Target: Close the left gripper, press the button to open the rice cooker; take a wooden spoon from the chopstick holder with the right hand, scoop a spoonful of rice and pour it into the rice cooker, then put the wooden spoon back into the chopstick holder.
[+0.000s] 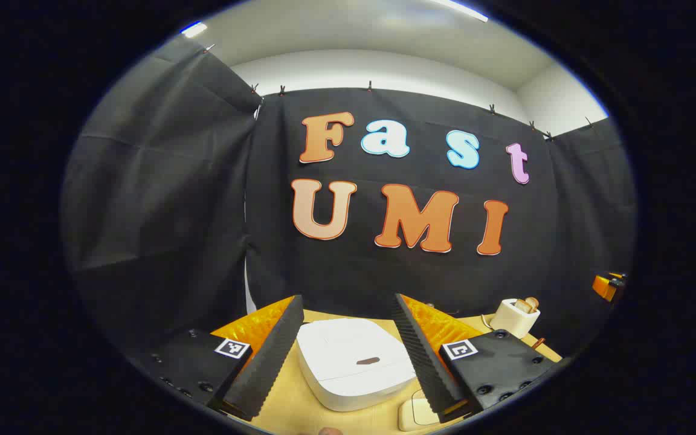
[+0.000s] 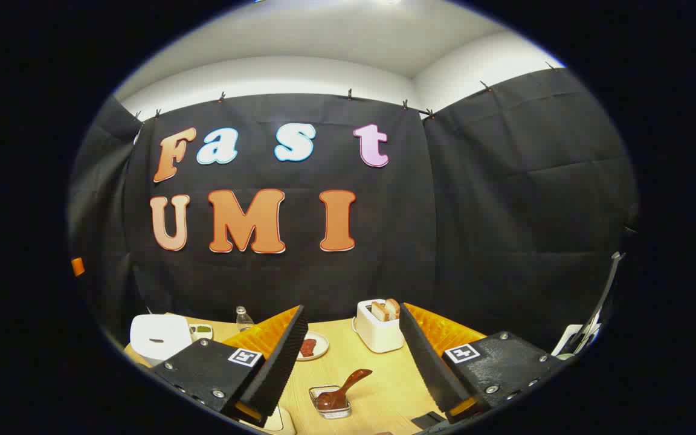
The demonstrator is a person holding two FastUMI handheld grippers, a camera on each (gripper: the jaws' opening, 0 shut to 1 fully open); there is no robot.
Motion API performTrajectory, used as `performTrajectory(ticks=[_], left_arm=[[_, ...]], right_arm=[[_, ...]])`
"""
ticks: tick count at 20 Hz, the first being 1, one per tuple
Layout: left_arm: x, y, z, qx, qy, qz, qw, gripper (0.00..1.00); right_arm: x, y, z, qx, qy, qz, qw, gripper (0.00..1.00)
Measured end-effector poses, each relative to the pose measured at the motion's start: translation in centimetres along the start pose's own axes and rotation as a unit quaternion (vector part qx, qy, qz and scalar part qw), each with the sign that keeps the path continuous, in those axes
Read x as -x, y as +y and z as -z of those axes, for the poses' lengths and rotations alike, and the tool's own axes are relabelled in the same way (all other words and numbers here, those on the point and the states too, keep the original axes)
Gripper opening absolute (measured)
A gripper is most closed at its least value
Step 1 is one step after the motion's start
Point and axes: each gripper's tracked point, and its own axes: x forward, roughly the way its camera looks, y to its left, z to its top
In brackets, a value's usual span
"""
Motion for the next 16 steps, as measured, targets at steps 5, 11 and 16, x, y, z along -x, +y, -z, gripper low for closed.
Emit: performTrajectory(ticks=[5,11,16], left_arm=[[0.1,-0.6,-1.8,0.01,-0.016,0.013,1.0,1.0],[0.5,-1.5,-2.0,0.003,-0.009,0.022,1.0,1.0],[0.5,-1.0,-2.4,-0.012,-0.009,0.008,1.0,1.0]], right_arm=[[0.0,0.6,-1.8,0.01,-0.009,-0.009,1.0,0.94],[-0.6,1.1,-1.9,0.016,-0.006,-0.022,1.0,0.94],[-1.1,1.3,-1.4,0.012,0.001,-0.027,1.0,0.94]])
